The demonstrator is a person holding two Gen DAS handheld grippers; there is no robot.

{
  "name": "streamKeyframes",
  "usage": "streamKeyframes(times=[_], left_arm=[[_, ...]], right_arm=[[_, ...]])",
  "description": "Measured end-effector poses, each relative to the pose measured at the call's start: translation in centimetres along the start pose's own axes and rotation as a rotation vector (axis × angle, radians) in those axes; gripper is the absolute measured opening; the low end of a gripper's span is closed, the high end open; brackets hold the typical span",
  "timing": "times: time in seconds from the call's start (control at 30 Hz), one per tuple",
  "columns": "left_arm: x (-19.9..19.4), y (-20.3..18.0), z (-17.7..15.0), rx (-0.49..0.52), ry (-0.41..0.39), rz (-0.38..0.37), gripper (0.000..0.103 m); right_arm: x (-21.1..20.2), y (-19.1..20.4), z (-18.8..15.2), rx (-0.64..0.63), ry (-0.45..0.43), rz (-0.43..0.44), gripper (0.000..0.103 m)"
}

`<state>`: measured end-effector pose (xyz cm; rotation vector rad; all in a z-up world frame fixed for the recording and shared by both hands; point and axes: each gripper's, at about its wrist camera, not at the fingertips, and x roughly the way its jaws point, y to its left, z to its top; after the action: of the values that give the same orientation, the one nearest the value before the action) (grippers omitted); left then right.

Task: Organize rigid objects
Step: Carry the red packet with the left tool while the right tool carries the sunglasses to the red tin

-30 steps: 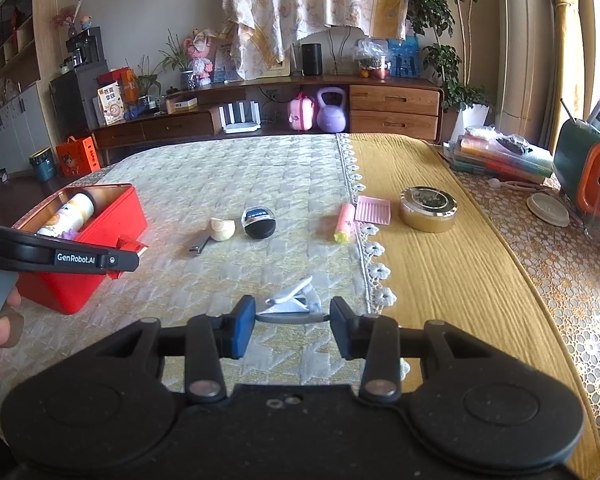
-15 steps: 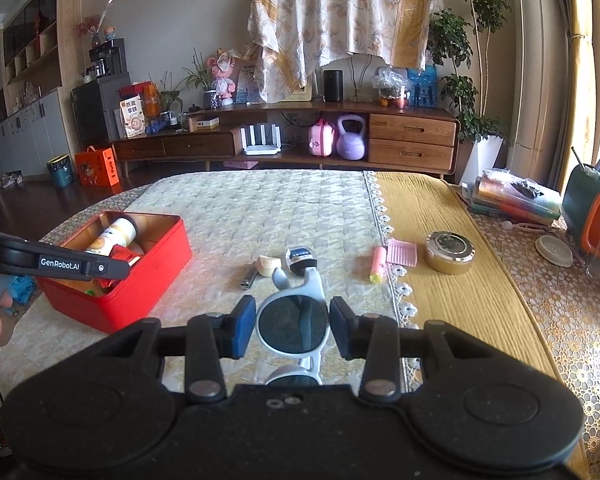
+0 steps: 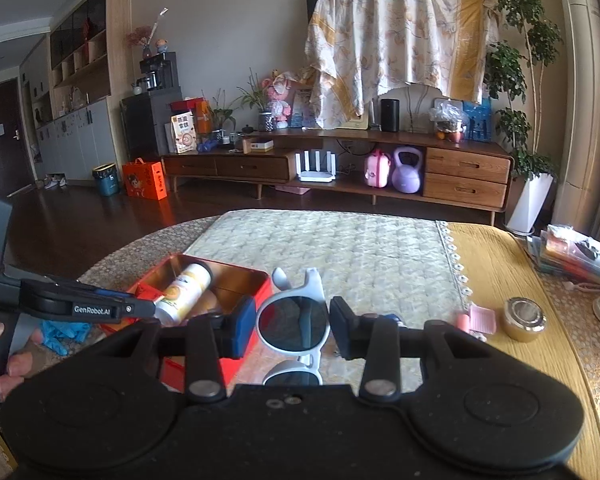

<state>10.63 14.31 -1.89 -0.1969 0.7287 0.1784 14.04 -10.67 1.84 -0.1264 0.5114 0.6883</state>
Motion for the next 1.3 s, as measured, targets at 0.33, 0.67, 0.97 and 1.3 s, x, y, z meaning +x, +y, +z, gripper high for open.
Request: streamKeyframes(times=[0.33, 0.67, 0.97, 1.3], left_arm=[[0.2, 4.4, 0.0, -0.033, 0.016, 0.047, 0.024], [2.3, 6.3, -0.6, -0.028, 0.064, 0.059, 0.024], [3.9, 6.5, -1.1, -0.021, 0.101, 0.063, 0.024], [5.5, 6.7, -1.4, -0.013, 0.132, 0.064, 0.024]], right_arm=[[3.5, 4.5, 2.1, -0.016, 0.006, 0.097, 0.040], [7.3, 7.6, 1.5, -0.053, 0.075, 0.140, 0.040], [10.1, 8.9, 0.6, -0.009, 0.171, 0.205, 0.040], [12.8, 8.8, 1.1, 0.015, 0.204, 0.222, 0.040]])
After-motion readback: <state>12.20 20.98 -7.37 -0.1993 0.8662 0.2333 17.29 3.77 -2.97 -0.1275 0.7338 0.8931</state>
